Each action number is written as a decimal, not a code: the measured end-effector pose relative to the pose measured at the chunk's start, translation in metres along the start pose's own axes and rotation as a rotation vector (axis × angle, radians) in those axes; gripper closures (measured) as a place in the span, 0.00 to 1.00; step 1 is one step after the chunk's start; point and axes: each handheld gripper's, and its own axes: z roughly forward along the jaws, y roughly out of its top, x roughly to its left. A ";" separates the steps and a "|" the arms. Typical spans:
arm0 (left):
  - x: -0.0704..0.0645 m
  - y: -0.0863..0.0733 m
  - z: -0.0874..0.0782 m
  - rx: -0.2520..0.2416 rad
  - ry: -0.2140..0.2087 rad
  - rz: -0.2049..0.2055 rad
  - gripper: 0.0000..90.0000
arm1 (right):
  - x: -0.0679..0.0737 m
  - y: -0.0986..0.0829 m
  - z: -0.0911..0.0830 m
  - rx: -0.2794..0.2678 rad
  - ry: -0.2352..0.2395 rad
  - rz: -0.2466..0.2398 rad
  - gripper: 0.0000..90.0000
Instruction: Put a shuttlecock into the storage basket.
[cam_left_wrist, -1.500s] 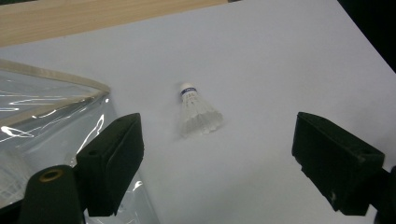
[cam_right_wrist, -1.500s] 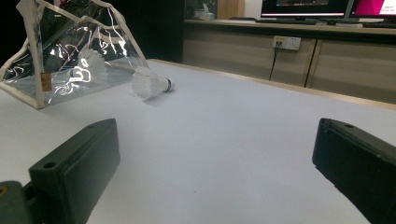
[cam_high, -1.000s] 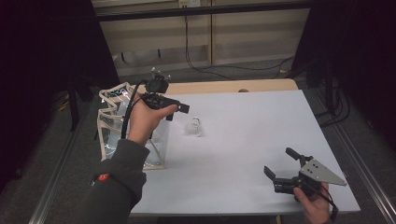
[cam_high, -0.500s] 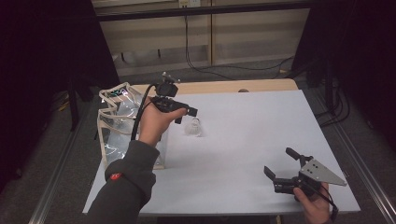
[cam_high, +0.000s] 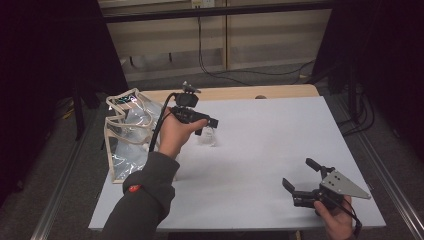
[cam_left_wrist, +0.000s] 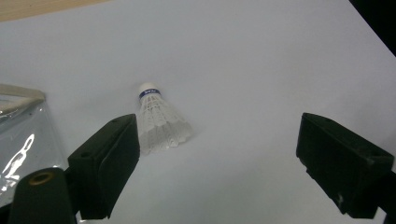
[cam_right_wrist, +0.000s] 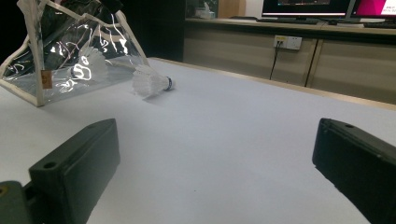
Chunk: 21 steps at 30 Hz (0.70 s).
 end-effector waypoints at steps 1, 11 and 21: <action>0.000 0.000 0.001 0.001 0.003 0.003 0.15 | 0.000 0.000 0.000 -0.001 -0.001 0.000 0.01; -0.002 -0.001 0.016 0.003 0.014 -0.005 0.14 | -0.001 0.000 0.000 -0.002 0.000 -0.004 0.01; 0.000 0.000 0.028 -0.005 0.025 -0.017 0.13 | -0.001 0.000 -0.001 -0.002 -0.004 -0.004 0.01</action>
